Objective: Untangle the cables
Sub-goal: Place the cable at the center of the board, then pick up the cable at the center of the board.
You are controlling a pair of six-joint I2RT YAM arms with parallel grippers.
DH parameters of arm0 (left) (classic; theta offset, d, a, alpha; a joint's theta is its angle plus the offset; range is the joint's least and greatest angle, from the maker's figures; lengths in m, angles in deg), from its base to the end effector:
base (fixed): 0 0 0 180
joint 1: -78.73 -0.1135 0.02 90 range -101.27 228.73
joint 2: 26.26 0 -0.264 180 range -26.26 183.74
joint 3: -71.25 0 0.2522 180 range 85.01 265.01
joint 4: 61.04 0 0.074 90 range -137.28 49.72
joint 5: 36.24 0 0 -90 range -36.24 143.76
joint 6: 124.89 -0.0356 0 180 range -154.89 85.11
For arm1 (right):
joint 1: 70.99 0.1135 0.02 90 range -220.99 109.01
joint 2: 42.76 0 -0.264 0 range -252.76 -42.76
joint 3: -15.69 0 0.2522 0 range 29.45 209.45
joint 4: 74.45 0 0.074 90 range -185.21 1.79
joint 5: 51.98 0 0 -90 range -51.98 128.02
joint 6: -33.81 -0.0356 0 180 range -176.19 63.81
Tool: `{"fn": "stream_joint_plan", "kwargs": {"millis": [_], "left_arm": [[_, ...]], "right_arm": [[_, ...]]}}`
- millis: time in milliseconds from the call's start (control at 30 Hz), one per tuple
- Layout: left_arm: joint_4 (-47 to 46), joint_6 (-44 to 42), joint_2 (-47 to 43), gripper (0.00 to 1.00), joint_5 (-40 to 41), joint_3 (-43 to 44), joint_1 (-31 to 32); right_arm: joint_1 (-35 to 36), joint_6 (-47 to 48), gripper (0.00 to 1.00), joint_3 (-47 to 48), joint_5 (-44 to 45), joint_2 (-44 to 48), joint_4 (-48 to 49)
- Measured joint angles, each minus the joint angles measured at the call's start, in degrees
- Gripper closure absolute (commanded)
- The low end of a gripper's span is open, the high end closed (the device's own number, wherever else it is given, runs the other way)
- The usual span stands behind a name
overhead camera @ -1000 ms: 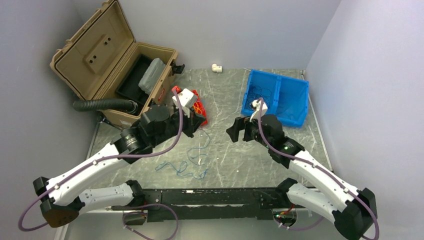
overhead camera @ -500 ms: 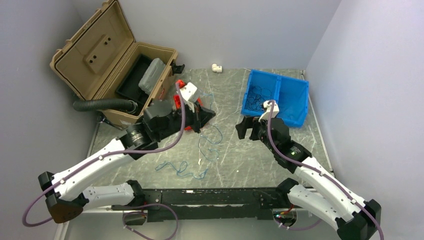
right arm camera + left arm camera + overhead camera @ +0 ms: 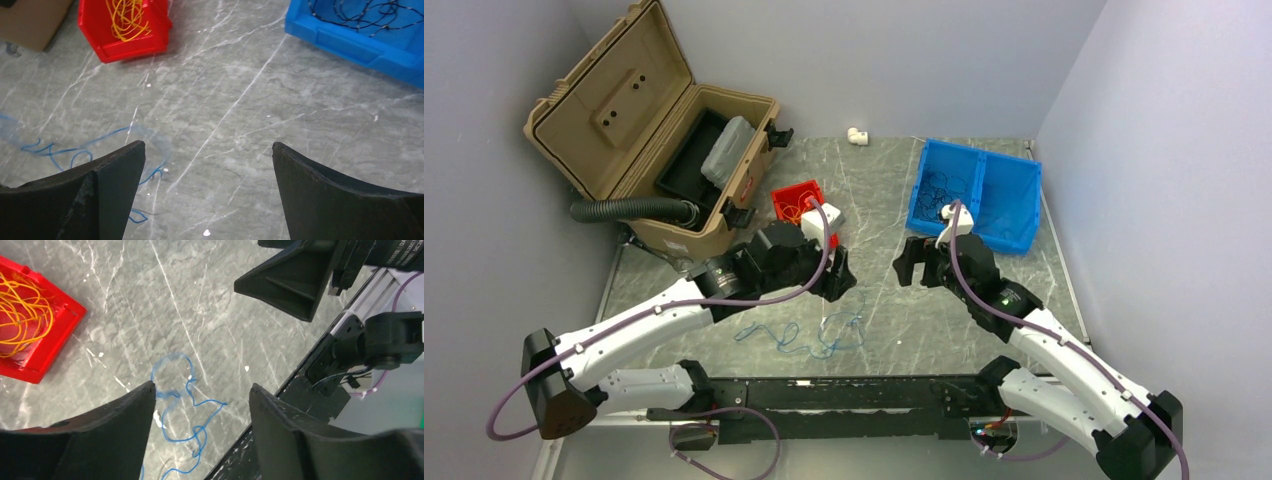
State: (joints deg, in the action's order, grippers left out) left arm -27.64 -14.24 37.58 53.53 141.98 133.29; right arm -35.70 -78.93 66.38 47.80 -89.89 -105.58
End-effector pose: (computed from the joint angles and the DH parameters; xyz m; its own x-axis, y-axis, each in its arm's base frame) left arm 0.1460 -0.2054 0.3318 -0.5302 0.1368 -0.8367 0.6730 0.6681 -0.3173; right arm 0.1576 0.1041 0.2722 -0.5210 0.0980 -0.8479 -0.2657 0.9254 0.2701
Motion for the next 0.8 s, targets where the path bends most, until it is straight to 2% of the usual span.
{"fn": "stream_joint_plan", "kwargs": {"millis": [67,133,400,800], "left_arm": [[1.6,-0.1,-0.2,0.04,0.3,0.3,0.0],[3.0,-0.1,-1.1,0.01,1.2,0.3,0.0],[9.6,-0.2,-8.9,0.01,7.3,1.2,-0.8],[20.9,-4.6,-17.9,0.01,15.9,1.7,-5.2]], "right_arm": [[0.0,0.0,0.00,0.1,-1.7,-0.2,-0.2],[0.0,0.0,0.00,0.6,-3.6,-0.7,-0.2],[0.0,0.1,0.00,1.9,-10.9,-5.4,-0.2],[0.5,0.4,0.00,3.5,-14.4,-8.9,0.0]]}}
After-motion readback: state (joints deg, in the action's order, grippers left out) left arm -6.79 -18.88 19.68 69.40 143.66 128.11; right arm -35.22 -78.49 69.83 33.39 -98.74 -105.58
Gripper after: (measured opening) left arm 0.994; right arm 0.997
